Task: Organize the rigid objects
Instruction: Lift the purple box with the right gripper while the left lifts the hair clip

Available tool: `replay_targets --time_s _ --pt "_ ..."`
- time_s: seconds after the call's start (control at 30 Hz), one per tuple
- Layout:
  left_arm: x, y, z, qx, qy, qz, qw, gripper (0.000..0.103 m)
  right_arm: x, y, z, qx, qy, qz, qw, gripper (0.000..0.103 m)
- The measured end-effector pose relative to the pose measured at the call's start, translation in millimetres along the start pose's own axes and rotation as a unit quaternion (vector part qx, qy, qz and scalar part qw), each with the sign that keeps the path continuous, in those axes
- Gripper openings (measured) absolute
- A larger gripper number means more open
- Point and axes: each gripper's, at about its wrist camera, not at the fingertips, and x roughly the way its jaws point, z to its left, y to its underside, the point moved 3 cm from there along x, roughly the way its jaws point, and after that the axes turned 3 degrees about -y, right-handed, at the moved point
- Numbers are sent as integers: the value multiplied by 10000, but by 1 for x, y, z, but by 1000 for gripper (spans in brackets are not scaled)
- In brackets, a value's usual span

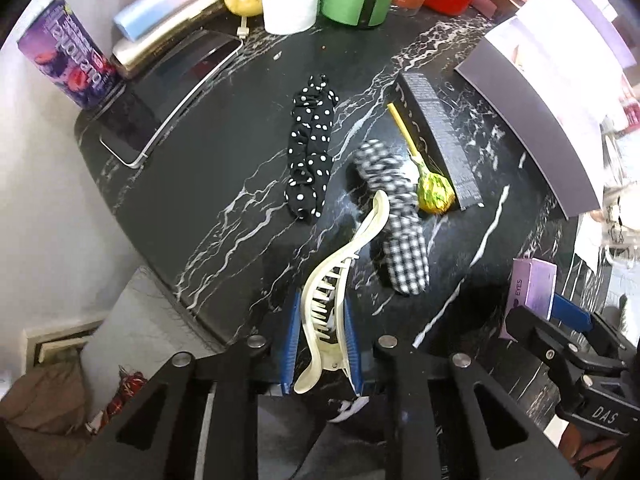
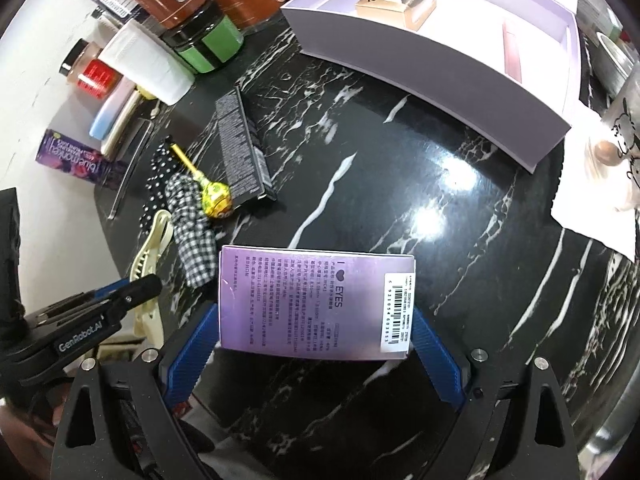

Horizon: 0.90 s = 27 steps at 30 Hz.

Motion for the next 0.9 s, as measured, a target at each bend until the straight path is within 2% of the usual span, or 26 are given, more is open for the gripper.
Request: replay_targets --time_s 0.2,0.53,0.57,0.9 --pt "-23 7 -5 127 -18 -111 9999 21 -12 12 5 4 -114 -44 9999 94" --pt "-64 9 -30 672 72 -400 9969 21 -42 32 8 172 -167 -316 9992 94" --pt "-54 0 -26 722 91 -414 9965 21 -46 34 8 211 -176 -343 9990 94" --pt "-72 -18 -51 1387 301 -554 9883 21 -77 36 4 456 -171 -654 9967 94"
